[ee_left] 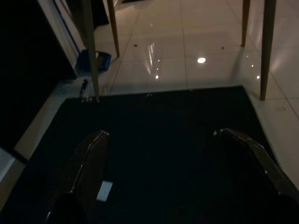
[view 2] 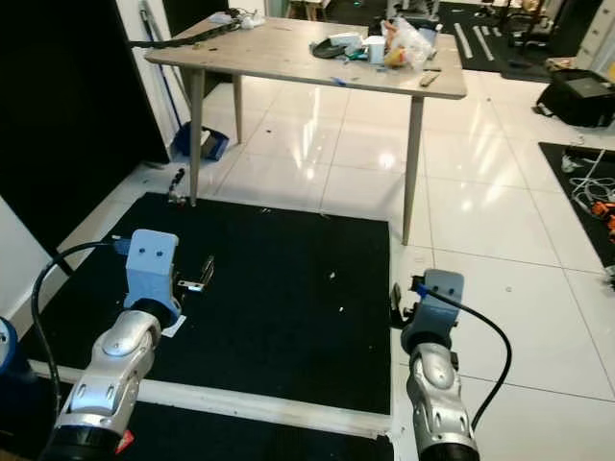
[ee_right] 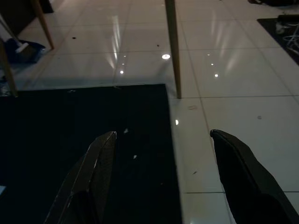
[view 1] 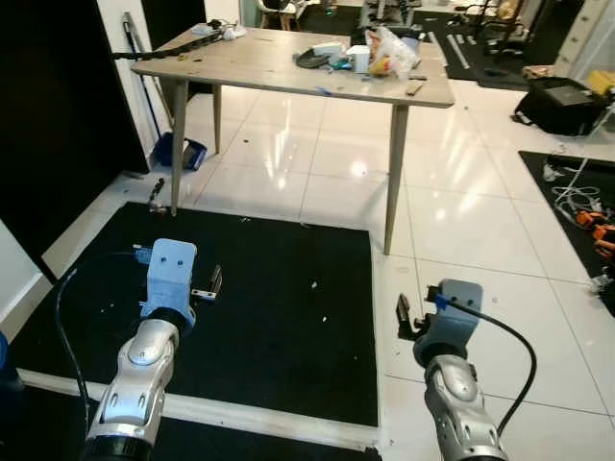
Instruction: Picking trash to rubbish bin
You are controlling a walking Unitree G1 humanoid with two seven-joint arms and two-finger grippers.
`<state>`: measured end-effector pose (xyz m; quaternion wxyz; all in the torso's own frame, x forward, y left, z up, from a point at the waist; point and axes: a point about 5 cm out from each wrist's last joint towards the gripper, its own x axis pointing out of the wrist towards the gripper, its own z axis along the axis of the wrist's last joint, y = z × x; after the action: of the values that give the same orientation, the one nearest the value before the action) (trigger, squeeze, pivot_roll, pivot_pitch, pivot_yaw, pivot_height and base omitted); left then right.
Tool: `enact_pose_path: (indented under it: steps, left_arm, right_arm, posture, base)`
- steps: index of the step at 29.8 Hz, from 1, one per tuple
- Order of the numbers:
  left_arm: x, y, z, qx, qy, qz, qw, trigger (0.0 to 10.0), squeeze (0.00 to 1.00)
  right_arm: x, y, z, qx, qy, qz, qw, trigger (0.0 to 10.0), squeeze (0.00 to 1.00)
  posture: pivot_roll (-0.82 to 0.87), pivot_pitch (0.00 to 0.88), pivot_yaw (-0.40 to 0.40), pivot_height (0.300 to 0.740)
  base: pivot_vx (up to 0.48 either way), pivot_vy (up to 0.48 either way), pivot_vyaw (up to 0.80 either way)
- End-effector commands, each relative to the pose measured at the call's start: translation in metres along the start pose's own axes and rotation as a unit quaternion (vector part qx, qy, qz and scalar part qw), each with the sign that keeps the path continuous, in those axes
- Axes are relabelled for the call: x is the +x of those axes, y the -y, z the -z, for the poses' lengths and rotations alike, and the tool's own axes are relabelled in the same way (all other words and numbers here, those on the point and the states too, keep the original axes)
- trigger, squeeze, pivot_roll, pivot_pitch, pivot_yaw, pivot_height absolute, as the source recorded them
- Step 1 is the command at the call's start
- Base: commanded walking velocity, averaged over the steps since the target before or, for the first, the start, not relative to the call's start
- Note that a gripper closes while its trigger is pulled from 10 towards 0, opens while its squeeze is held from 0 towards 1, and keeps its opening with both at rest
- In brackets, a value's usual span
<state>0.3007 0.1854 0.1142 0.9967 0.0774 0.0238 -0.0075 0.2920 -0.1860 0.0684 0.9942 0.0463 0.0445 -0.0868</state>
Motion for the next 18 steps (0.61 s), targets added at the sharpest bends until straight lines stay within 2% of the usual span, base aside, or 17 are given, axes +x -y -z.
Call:
enact_pose_path:
  steps: [1,18]
  left_arm:
    - [-0.0016,-0.0016,0.0049,0.006,-0.008,0.001,1.0,10.0,0.0]
    - [-0.0027,-0.0021,0.0056,0.006,-0.009,0.001,1.0,10.0,0.0]
  right_arm:
    - [-0.0003,-0.0055,0.0003,-0.002,0.0,-0.008,1.0,10.0,0.0]
    - [-0.0007,-0.0048,0.0033,-0.006,-0.007,-0.011,1.0,10.0,0.0]
  posture:
    - [-0.03,0.067,0.02,0.74]
    - [-0.03,0.068,0.013,0.74]
  base:
    - [0.0,0.0,0.0]
    - [0.0,0.0,0.0]
